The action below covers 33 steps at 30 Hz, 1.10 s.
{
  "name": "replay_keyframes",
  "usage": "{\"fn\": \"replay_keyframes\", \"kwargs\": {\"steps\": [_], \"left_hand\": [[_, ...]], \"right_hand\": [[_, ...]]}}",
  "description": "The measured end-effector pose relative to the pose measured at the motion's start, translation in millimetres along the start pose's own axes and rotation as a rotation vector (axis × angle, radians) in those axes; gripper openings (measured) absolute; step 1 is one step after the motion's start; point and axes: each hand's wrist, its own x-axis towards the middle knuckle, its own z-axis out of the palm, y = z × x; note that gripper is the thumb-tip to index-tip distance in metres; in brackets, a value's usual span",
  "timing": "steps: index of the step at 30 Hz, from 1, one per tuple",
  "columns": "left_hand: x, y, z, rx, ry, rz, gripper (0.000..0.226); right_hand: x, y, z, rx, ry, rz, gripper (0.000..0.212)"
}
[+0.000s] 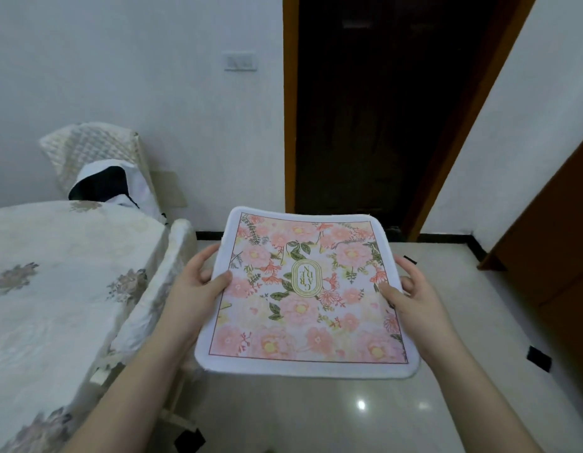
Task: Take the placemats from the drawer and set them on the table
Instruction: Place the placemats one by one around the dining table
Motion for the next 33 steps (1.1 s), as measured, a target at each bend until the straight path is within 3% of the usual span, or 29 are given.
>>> {"fn": "replay_keyframes", "kwargs": {"steps": [7, 15, 24, 33], "left_hand": [[86, 21, -33, -0.012, 0.056, 0.028, 0.050], [149, 13, -38, -0.015, 0.105, -0.021, 0.051], [240, 17, -5, 0.026, 0.196, -0.071, 0.053], [326, 31, 42, -0.024, 0.299, -0.102, 0.053]], "right_hand": [[67, -31, 64, 0.065, -0.047, -0.023, 0.049], [146, -49, 101, -0.069, -0.118, -0.026, 0.055], [275, -45, 121, -0.097, -0.203, -0.042, 0.048], [406, -66, 116, -0.122, -0.314, -0.075, 0.055]]}}
